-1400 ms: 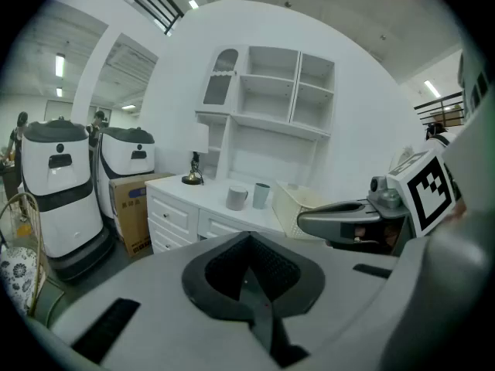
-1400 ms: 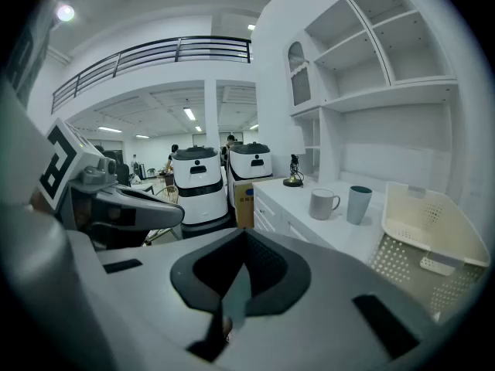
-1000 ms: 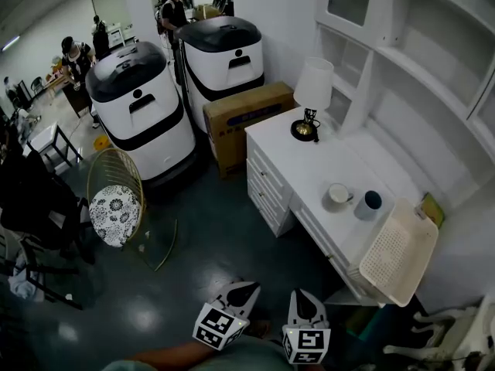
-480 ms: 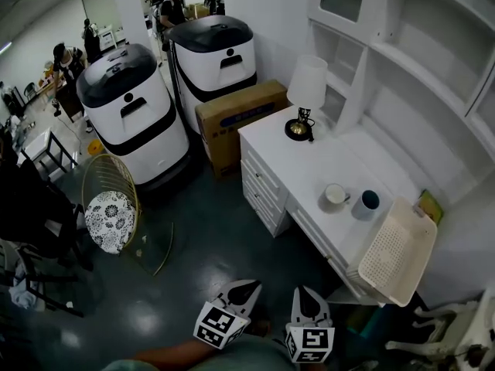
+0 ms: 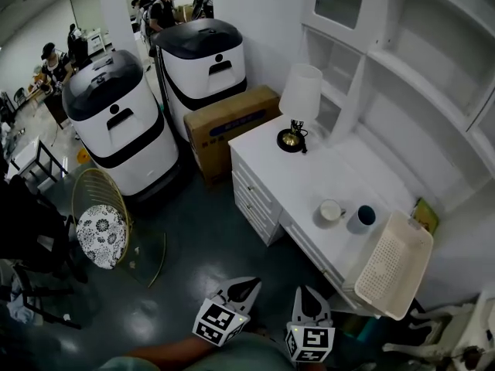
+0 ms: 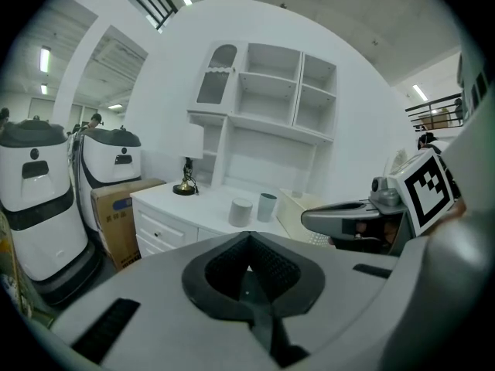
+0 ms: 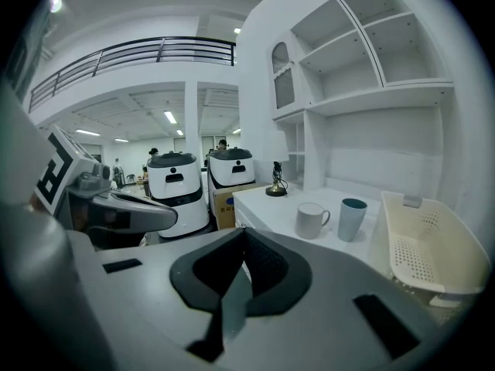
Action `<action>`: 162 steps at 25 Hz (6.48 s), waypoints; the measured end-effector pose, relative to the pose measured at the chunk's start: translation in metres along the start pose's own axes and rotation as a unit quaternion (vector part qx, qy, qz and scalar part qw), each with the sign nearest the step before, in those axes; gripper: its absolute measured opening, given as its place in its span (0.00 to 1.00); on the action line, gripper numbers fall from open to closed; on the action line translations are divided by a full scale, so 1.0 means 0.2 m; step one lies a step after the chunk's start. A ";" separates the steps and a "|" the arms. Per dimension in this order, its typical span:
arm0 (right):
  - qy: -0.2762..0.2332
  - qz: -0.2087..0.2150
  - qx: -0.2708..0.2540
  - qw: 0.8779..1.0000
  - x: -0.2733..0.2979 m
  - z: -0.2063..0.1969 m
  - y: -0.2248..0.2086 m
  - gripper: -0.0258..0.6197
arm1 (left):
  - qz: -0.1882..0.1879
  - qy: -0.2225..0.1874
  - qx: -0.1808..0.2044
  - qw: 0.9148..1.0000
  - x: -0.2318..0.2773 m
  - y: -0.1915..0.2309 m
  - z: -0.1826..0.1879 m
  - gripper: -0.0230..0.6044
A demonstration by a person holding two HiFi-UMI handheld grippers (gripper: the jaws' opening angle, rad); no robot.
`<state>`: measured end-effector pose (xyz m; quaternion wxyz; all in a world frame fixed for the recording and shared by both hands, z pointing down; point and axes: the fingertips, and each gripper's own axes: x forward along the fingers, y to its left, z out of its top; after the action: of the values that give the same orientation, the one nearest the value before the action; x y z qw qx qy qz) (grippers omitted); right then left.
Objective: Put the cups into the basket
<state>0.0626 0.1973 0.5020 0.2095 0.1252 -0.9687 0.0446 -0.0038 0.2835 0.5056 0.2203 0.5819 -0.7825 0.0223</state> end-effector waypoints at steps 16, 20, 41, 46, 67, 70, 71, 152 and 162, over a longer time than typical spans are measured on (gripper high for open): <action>0.006 -0.064 0.003 0.998 0.25 0.24 -0.11 0.06 | -0.051 0.001 0.003 0.999 0.23 0.23 0.25 0.05; 0.000 -0.083 0.016 0.996 0.32 0.27 -0.11 0.06 | -0.061 0.005 0.011 0.998 0.25 0.31 0.29 0.05; 0.005 -0.147 0.030 0.989 0.45 0.31 -0.15 0.06 | -0.109 0.011 0.016 0.994 0.38 0.47 0.35 0.05; 0.013 -0.137 0.033 0.990 0.53 0.31 -0.25 0.06 | -0.096 0.019 0.020 0.995 0.49 0.48 0.38 0.05; 0.031 -0.146 0.049 0.988 0.72 0.34 -0.75 0.06 | -0.092 0.036 0.052 0.994 0.94 0.37 0.57 0.05; 0.032 -0.145 0.050 0.988 0.72 0.33 -0.81 0.06 | -0.094 0.035 0.055 0.993 1.00 0.33 0.59 0.05; 0.031 -0.144 0.050 0.988 0.72 0.33 -0.83 0.06 | -0.094 0.035 0.055 0.993 1.02 0.32 0.58 0.05; 0.126 -0.248 0.140 0.950 1.32 0.13 -0.94 0.64 | -0.369 0.167 0.195 0.893 1.99 0.34 0.55 0.05; 0.085 -0.281 0.166 0.942 1.19 0.39 -0.94 0.64 | -0.390 0.135 0.189 0.891 1.95 0.34 0.73 0.05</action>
<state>-0.1286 -0.0472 0.5358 0.2715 0.4205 -0.8518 0.1544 -0.2018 -0.0886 0.5331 0.2007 0.8626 -0.4360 0.1600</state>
